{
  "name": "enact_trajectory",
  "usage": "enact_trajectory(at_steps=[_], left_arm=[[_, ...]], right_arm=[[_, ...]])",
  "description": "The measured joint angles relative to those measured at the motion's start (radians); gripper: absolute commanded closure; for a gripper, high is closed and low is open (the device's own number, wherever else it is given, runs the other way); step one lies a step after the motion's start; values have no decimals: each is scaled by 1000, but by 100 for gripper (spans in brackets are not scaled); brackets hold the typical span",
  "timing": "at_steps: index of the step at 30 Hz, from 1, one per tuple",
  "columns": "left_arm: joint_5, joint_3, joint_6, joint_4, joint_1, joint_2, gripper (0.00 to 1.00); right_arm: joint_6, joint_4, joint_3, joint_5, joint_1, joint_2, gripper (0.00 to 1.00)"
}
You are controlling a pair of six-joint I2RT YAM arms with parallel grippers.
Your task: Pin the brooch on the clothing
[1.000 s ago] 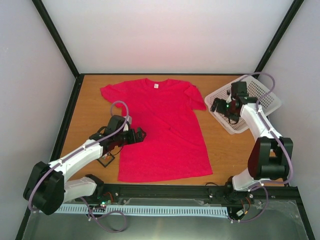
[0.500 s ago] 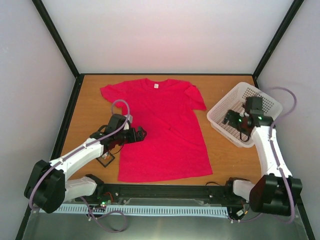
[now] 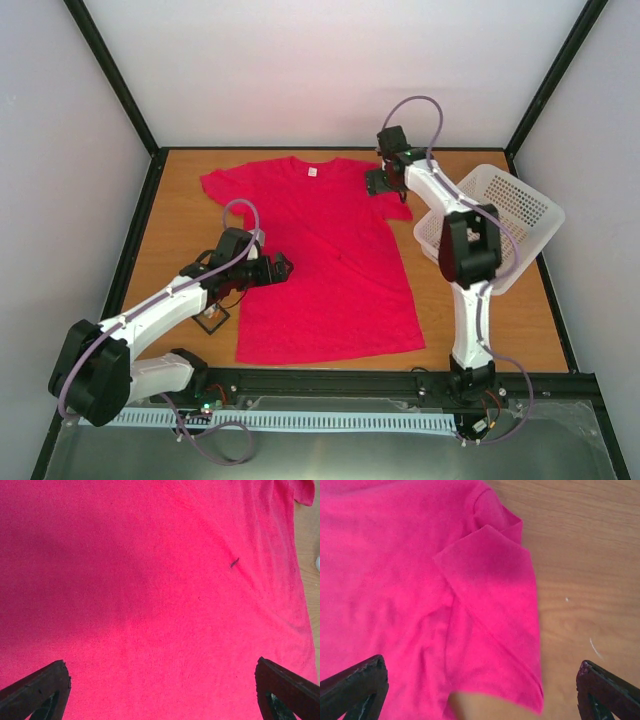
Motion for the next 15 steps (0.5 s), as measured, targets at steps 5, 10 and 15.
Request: enact_trajectory(at_steps=[5, 10, 15], left_arm=[[-2, 5, 0, -8, 0, 1, 0], [-3, 9, 0, -9, 2, 3, 0], [-4, 9, -3, -12, 2, 9, 0]], right_arm=[[-74, -40, 281, 56, 10, 271, 8], [-133, -56, 401, 116, 27, 387, 13], [-164, -60, 437, 192, 37, 438, 24]])
